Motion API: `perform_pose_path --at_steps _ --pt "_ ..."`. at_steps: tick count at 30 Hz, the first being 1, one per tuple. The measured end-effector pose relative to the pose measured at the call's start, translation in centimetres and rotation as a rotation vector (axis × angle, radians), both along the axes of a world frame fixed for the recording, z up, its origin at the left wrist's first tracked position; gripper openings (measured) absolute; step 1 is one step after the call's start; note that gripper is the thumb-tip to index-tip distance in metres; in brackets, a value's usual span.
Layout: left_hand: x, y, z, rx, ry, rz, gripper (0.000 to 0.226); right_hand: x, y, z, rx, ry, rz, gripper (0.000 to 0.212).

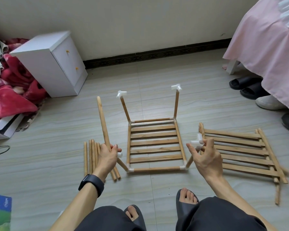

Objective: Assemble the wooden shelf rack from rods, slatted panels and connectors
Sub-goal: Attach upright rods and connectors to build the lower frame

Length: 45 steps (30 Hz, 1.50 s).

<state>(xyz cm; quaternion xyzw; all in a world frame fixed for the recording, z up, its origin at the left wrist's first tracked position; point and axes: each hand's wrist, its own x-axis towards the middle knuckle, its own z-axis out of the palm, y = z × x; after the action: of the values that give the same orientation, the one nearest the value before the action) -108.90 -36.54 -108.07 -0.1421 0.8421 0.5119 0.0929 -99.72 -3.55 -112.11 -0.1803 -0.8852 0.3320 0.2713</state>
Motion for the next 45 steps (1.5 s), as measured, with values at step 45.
perform_pose_path --at_steps 45 --pt "0.3 -3.0 -2.3 0.153 -0.024 -0.126 0.015 -1.2 -6.8 2.2 -1.247 -0.207 0.017 0.033"
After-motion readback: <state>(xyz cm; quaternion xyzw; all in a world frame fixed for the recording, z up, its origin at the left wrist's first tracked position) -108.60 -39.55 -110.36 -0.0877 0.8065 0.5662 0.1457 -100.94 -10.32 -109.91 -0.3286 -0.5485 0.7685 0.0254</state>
